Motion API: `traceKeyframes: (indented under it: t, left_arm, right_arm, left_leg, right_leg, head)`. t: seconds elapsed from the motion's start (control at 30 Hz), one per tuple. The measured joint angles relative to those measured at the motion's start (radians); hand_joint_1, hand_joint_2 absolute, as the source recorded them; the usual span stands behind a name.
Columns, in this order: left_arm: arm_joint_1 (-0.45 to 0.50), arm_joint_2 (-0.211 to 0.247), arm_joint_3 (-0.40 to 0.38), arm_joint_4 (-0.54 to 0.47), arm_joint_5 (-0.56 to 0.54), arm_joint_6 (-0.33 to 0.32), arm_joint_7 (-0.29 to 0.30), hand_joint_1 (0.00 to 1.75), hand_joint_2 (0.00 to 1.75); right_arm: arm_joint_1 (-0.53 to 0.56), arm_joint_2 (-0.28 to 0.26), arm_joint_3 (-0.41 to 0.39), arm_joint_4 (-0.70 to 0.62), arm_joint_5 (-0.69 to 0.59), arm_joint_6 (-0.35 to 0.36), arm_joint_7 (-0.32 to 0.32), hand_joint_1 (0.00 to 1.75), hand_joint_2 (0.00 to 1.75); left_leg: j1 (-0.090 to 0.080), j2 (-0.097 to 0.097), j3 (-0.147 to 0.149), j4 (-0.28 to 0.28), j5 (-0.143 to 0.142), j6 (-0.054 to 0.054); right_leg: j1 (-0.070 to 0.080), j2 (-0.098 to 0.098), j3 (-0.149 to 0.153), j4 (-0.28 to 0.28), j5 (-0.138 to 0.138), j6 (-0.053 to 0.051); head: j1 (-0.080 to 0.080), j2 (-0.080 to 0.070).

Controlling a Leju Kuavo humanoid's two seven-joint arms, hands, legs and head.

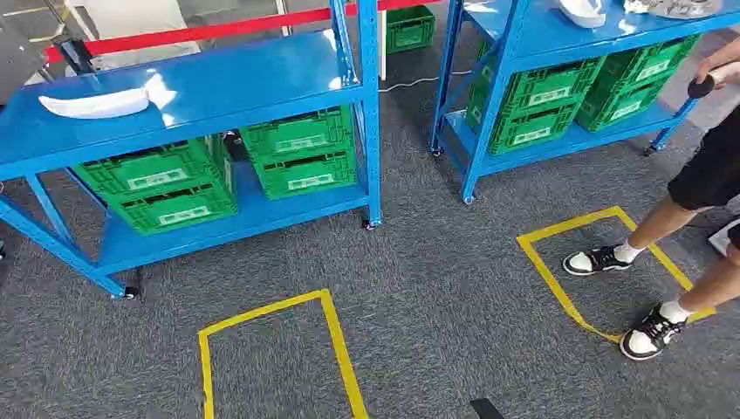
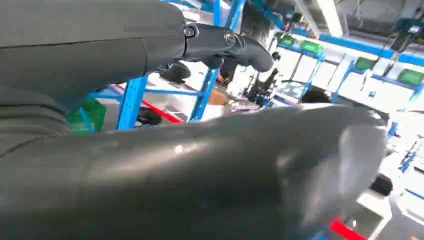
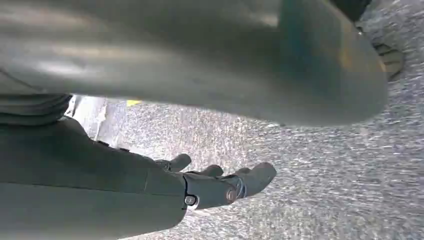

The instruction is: Take the parts from the cabinet and place them on the table.

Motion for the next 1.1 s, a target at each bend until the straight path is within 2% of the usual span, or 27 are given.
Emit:
traceKeyframes:
  t: [0.03,0.07,0.1,0.13,0.17,0.2,0.23,0.33,0.4,0.43,0.5,0.53,0.57,0.6,0.63,0.67,0.7,0.77,0.8,0.83,0.87,0.9,0.93,1.0,1.03,1.07,1.1]
  left_arm:
    - [0.007,0.0,-0.001,0.001,0.0,0.0,0.0,0.0,0.0]
    - [0.009,-0.001,-0.003,0.001,0.001,0.0,0.0,0.0,0.0]
    - [0.009,-0.001,-0.004,0.001,0.002,0.0,0.002,0.0,0.0]
    - [0.008,0.0,-0.008,0.0,0.003,0.001,0.003,0.0,0.0]
    - [0.011,0.0,-0.011,0.004,0.003,0.003,0.004,0.0,0.0]
    - [0.013,0.003,-0.013,0.008,0.005,0.005,0.003,0.0,0.0]
    - [0.013,0.0,-0.017,0.007,0.007,0.005,0.005,0.0,0.0]
    - [0.013,0.003,-0.018,-0.002,0.011,0.009,0.01,0.0,0.0]
    - [0.009,0.0,-0.019,-0.004,0.014,0.011,0.011,0.0,0.0]
    - [0.011,0.0,-0.019,-0.004,0.018,0.012,0.011,0.0,0.0]
    - [0.021,-0.003,-0.023,-0.004,0.018,0.012,0.011,0.0,0.0]
    - [0.025,-0.004,-0.027,-0.004,0.019,0.012,0.011,0.0,0.0]
    - [0.028,-0.006,-0.03,-0.004,0.019,0.012,0.01,0.0,0.0]
    - [0.029,-0.007,-0.032,-0.004,0.019,0.012,0.01,0.0,0.0]
    - [0.029,-0.009,-0.034,-0.004,0.019,0.012,0.01,0.0,0.0]
    - [0.03,-0.01,-0.034,-0.002,0.02,0.012,0.01,0.0,0.0]
    - [0.032,-0.011,-0.035,0.004,0.021,0.012,0.01,0.0,0.0]
    - [0.033,-0.013,-0.037,0.004,0.021,0.01,0.013,0.0,0.0]
    - [0.03,-0.011,-0.038,-0.001,0.021,0.01,0.013,0.0,0.0]
    - [0.023,-0.008,-0.04,-0.005,0.022,0.01,0.013,0.0,0.0]
    - [0.022,-0.003,-0.041,-0.007,0.025,0.012,0.017,0.0,0.0]
    - [0.022,0.001,-0.043,-0.006,0.029,0.013,0.015,0.0,0.0]
    - [0.022,0.005,-0.045,-0.005,0.031,0.014,0.014,0.0,0.0]
    - [0.032,0.015,-0.05,-0.002,0.036,0.015,0.017,0.0,0.0]
    - [0.035,0.02,-0.052,-0.001,0.037,0.015,0.016,0.0,0.0]
    - [0.037,0.023,-0.055,0.001,0.038,0.016,0.016,0.0,0.0]
    - [0.037,0.026,-0.058,0.002,0.038,0.016,0.016,0.0,0.0]
  right_arm:
    - [0.001,0.0,-0.001,0.0,0.0,0.0,0.001,0.0,0.0]
    - [0.002,0.0,-0.001,0.0,0.0,0.0,0.003,0.0,0.0]
    - [0.002,0.0,-0.001,0.0,0.0,0.001,0.003,0.0,0.0]
    - [0.002,0.001,-0.001,0.0,0.001,0.001,0.003,0.0,0.0]
    - [0.005,0.0,-0.001,0.001,0.002,0.0,0.003,0.0,0.0]
    - [0.002,0.0,-0.002,0.002,0.004,0.0,0.004,0.0,0.0]
    - [-0.003,0.0,-0.002,0.002,0.005,0.0,0.006,0.0,0.0]
    - [-0.001,0.0,-0.002,0.002,0.009,0.0,0.009,0.0,0.0]
    - [-0.006,-0.001,-0.002,0.002,0.011,0.0,0.008,0.0,0.0]
    - [-0.007,0.0,-0.002,0.002,0.014,0.002,0.009,0.0,0.0]
    - [-0.006,0.001,-0.002,0.002,0.015,0.002,0.011,0.0,0.0]
    - [-0.004,0.001,-0.002,0.002,0.016,0.002,0.011,0.0,0.0]
    - [-0.003,0.001,-0.002,0.002,0.016,0.002,0.011,0.0,0.0]
    - [-0.003,0.001,-0.002,0.002,0.016,0.002,0.01,0.0,0.0]
    - [-0.002,0.001,-0.002,0.002,0.016,0.002,0.01,0.0,0.0]
    - [0.001,0.001,-0.002,0.002,0.017,0.002,0.011,0.0,0.0]
    - [0.007,0.001,-0.002,0.003,0.017,0.002,0.012,0.0,0.0]
    - [0.008,0.001,-0.002,0.003,0.017,0.002,0.015,0.0,0.0]
    - [0.007,0.002,-0.002,0.003,0.017,0.002,0.012,0.0,0.0]
    - [0.002,0.002,-0.002,0.003,0.017,0.002,0.011,0.0,0.0]
    - [-0.001,0.002,-0.002,0.003,0.018,0.002,0.01,0.0,0.0]
    - [-0.002,0.002,-0.002,0.003,0.019,0.002,0.009,0.0,0.0]
    - [-0.004,0.001,-0.002,0.003,0.019,0.002,0.01,0.0,0.0]
    - [-0.003,0.001,-0.004,0.003,0.02,0.0,0.011,0.0,0.0]
    - [-0.003,0.001,-0.006,0.003,0.021,0.0,0.013,0.0,0.0]
    - [0.0,0.001,-0.008,0.003,0.021,0.0,0.013,0.0,0.0]
    - [0.002,0.002,-0.009,0.003,0.023,0.002,0.013,0.0,0.0]
  left_leg:
    - [0.002,0.0,-0.021,-0.004,-0.01,-0.001]
    - [0.004,0.001,-0.023,-0.044,0.008,0.0]
    - [0.005,0.001,-0.012,-0.107,0.047,0.001]
    - [0.006,0.002,0.004,-0.185,0.113,0.003]
    - [0.007,0.008,0.016,-0.268,0.22,0.002]
    - [0.001,0.011,0.007,-0.29,0.249,0.008]
    - [-0.006,0.009,0.018,-0.288,0.226,0.022]
    - [0.001,0.005,0.041,-0.296,0.219,0.044]
    - [0.001,0.004,0.07,-0.303,0.198,0.059]
    - [0.0,0.004,0.081,-0.304,0.187,0.061]
    - [-0.003,0.001,0.112,-0.304,0.159,0.066]
    - [-0.004,-0.002,0.131,-0.304,0.143,0.066]
    - [-0.005,-0.004,0.152,-0.304,0.126,0.064]
    - [-0.007,-0.004,0.176,-0.304,0.109,0.063]
    - [-0.008,-0.004,0.199,-0.304,0.092,0.062]
    - [-0.01,-0.002,0.218,-0.305,0.071,0.061]
    - [-0.016,-0.004,0.233,-0.296,0.056,0.058]
    - [-0.016,-0.011,0.248,-0.309,0.018,0.049]
    - [-0.017,-0.015,0.27,-0.292,0.031,0.039]
    - [-0.017,-0.015,0.262,-0.272,0.046,0.032]
    - [-0.014,-0.011,0.232,-0.221,0.062,0.026]
    - [-0.014,-0.007,0.189,-0.146,0.084,0.021]
    - [-0.013,-0.007,0.141,-0.081,0.077,0.015]
    - [-0.008,-0.005,0.051,-0.001,-0.012,0.013]
    - [-0.006,-0.004,0.018,0.001,-0.065,0.011]
    - [-0.005,-0.002,-0.001,-0.018,-0.092,0.01]
    - [-0.004,-0.001,-0.009,-0.061,-0.087,0.006]
  right_leg:
    - [-0.001,0.001,0.018,0.0,-0.014,0.002]
    - [-0.002,0.002,0.037,0.0,-0.029,0.003]
    - [-0.003,0.003,0.056,0.001,-0.043,0.006]
    - [-0.005,0.002,0.075,0.002,-0.058,0.012]
    - [-0.005,0.003,0.077,-0.001,-0.073,0.018]
    - [-0.004,0.003,0.097,0.009,-0.086,0.024]
    - [-0.004,0.004,0.098,-0.003,-0.094,0.034]
    - [-0.002,0.004,0.103,0.019,-0.074,0.05]
    - [-0.004,-0.004,0.013,0.159,-0.036,0.054]
    - [-0.004,-0.004,-0.039,0.226,-0.051,0.055]
    - [-0.002,-0.004,-0.127,0.303,-0.146,0.06]
    - [-0.001,-0.004,-0.152,0.299,-0.186,0.058]
    - [0.001,-0.004,-0.163,0.269,-0.195,0.055]
    - [0.003,-0.004,-0.163,0.217,-0.173,0.05]
    - [0.006,-0.004,-0.156,0.148,-0.111,0.042]
    - [0.013,-0.004,-0.149,0.063,0.016,0.028]
    - [0.022,-0.002,-0.157,0.012,0.111,0.023]
    - [0.021,0.003,-0.133,0.023,0.101,0.021]
    - [0.019,0.004,-0.123,0.014,0.089,0.015]
    - [0.019,0.0,-0.107,0.011,0.087,0.009]
    - [0.014,0.0,-0.089,0.006,0.079,0.001]
    - [0.012,0.001,-0.071,0.005,0.066,-0.006]
    - [0.01,0.002,-0.057,0.005,0.053,-0.009]
    - [0.007,0.006,-0.022,0.004,0.022,-0.008]
    - [0.005,0.008,0.0,0.005,0.004,-0.006]
    - [0.004,0.009,0.021,0.005,-0.014,-0.005]
    - [0.003,0.009,0.044,0.005,-0.033,-0.004]
  head:
    - [0.0,0.0]
    - [0.0,0.0]
    - [0.0,0.0]
    - [0.0,0.0]
    - [-0.001,0.0]
    - [-0.001,0.0]
    - [-0.004,0.0]
    - [-0.001,0.0]
    - [0.001,0.0]
    - [0.002,0.0]
    - [0.002,0.0]
    - [0.002,0.0]
    - [0.003,0.0]
    - [0.003,0.0]
    - [0.003,0.0]
    - [0.003,0.0]
    - [0.002,0.0]
    - [0.001,0.0]
    - [0.002,0.0]
    - [0.003,0.0]
    - [0.003,0.0]
    - [-0.001,0.0]
    - [0.0,0.0]
    - [-0.001,0.0]
    - [-0.001,0.0]
    - [-0.001,0.0]
    - [-0.001,0.0]
